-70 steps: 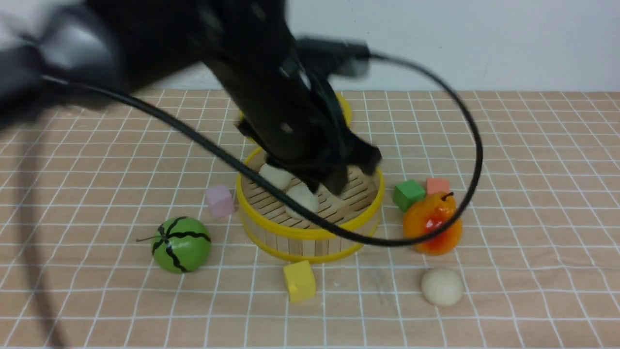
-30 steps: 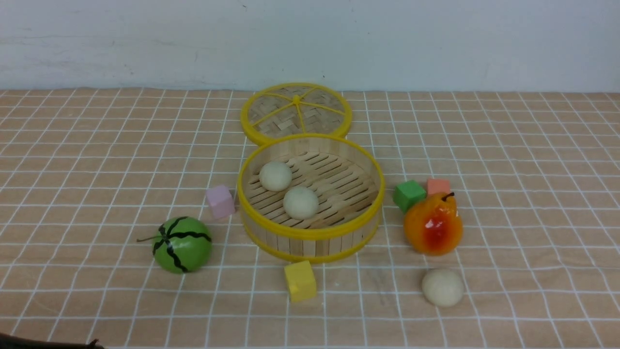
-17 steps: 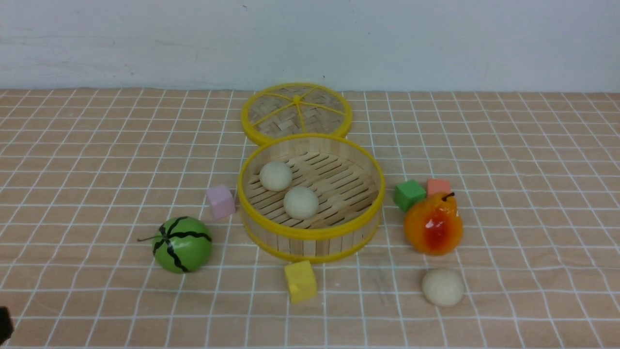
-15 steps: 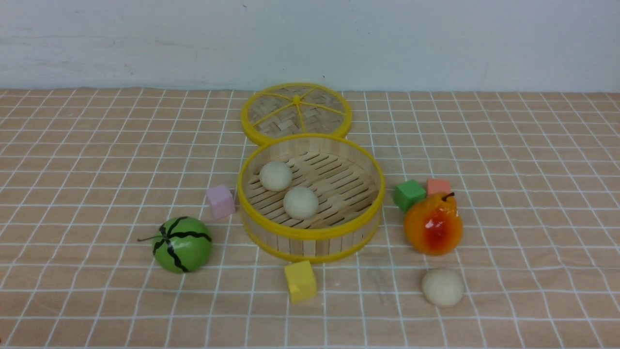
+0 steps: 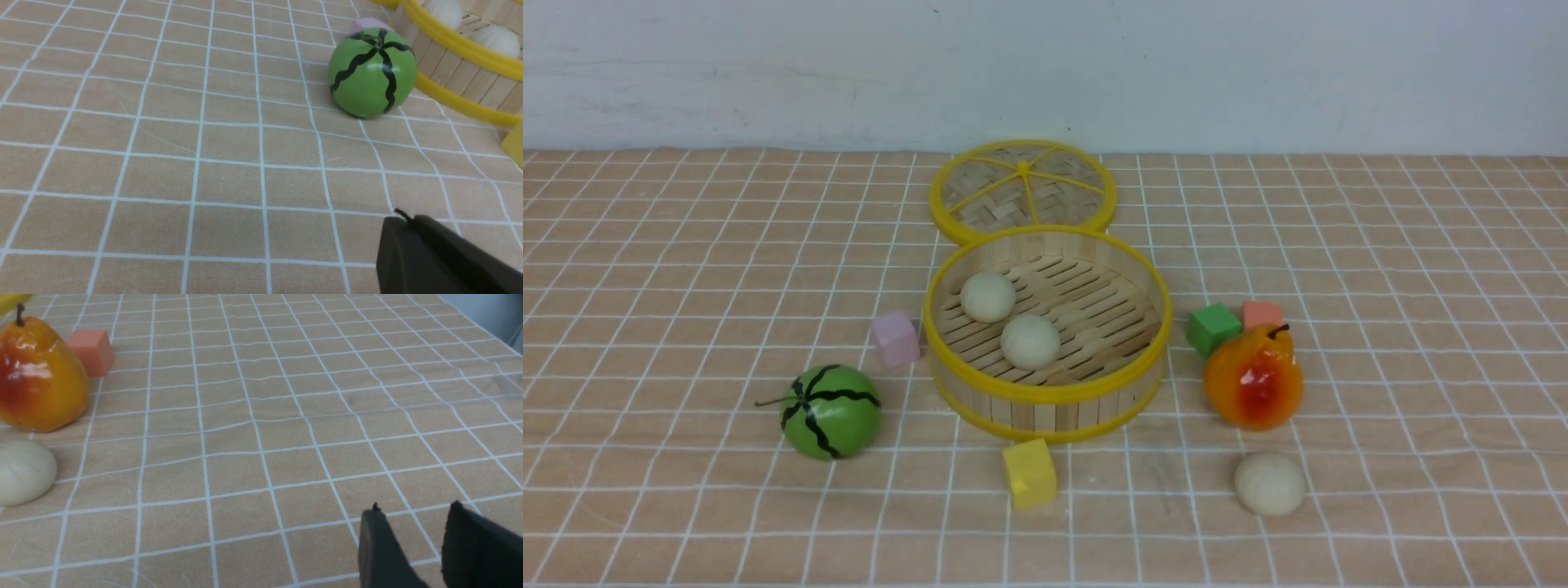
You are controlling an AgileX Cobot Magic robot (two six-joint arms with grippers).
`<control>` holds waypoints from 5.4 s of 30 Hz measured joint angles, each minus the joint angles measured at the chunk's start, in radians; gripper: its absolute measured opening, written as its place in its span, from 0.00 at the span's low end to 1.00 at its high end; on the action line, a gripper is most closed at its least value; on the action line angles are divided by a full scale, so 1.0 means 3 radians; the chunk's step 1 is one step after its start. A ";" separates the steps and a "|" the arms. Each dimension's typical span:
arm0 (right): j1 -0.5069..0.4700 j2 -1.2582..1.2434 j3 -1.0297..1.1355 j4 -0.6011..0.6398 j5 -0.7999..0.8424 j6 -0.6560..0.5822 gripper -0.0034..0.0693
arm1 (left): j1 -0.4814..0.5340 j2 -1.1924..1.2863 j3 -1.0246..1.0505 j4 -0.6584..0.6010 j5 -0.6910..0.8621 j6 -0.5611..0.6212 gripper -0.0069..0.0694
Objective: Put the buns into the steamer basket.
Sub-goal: Use the right arm to grab a steamed stuffed bun, then use the right arm to put the steamed stuffed bun into the steamer
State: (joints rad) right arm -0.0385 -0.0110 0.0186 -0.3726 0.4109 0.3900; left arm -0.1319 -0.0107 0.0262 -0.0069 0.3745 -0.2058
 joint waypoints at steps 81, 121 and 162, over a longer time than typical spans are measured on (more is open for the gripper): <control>0.0000 0.1789 -0.2479 0.0421 0.0040 0.0752 0.38 | 0.0000 0.0000 0.0014 -0.0010 0.0014 0.0000 0.17; 0.1451 0.5845 -0.3699 0.1457 0.0855 -0.1050 0.38 | 0.0000 0.0000 0.0014 -0.0010 0.0014 0.0000 0.21; 0.1458 0.6846 -0.5508 0.2566 0.0532 -0.1609 0.07 | 0.0000 0.0000 0.0014 -0.0010 0.0014 0.0000 0.24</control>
State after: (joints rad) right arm 0.3990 2.0428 -1.6339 0.3973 0.5706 -0.0927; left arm -0.1319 -0.0107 0.0303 -0.0099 0.3788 -0.2058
